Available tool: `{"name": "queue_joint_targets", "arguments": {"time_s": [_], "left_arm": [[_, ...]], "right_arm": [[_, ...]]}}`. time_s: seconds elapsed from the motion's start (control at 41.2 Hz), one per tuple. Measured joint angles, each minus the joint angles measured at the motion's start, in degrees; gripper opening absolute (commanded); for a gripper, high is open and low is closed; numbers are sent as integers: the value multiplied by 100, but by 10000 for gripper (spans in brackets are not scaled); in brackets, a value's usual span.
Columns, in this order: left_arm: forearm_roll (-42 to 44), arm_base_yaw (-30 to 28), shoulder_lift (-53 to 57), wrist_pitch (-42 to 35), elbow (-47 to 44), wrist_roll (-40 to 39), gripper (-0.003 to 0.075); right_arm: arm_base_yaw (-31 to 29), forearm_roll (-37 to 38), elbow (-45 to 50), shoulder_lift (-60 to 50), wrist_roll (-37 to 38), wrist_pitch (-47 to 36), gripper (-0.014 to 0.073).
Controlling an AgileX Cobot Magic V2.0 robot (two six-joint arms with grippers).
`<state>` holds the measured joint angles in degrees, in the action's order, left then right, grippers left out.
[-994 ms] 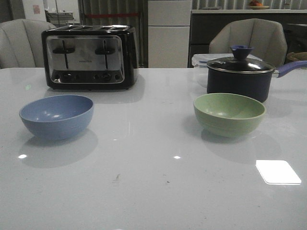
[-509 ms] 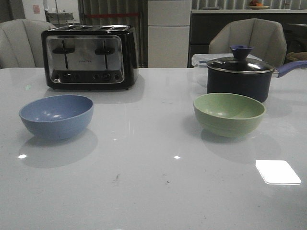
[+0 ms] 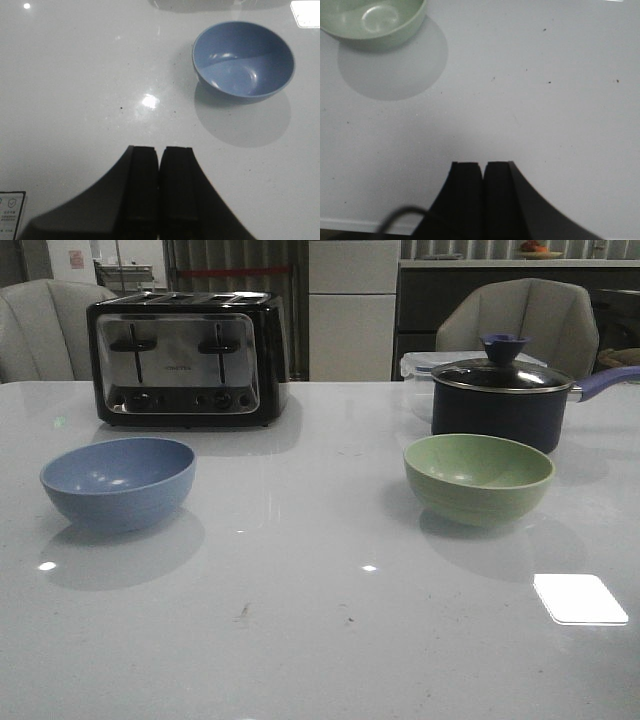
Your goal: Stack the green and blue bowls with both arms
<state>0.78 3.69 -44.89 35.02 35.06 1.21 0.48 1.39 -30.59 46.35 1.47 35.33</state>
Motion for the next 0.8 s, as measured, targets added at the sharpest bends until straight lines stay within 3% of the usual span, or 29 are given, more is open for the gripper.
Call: {"name": "queue_joint_targets", "arguments": {"time_s": [0.073,0.146,0.243,0.291,0.34,0.606,0.8], "left_arm": [[0,0,-85,7,0,0,152],[0,0,-119,7,0,0,263],[0,0,-133,-26,0,9,452],[0,0,-133,-53,0,9,514],[0,0,-133,-76,0,9,529],[0,0,-133,-132,0,9,529],[0,0,-133,-132,0,9,529]], "right_arm": [[0,-25,0,71,0,24,302],[0,-47,0,124,0,24,456],[0,-139,-60,197,0,35,566],[0,-139,-174,284,0,63,568],[0,-183,-291,377,0,93,561],[0,-495,-1295,1525,-105,374,562],[0,-1529,-2115,2685,-1015,411,562]]}}
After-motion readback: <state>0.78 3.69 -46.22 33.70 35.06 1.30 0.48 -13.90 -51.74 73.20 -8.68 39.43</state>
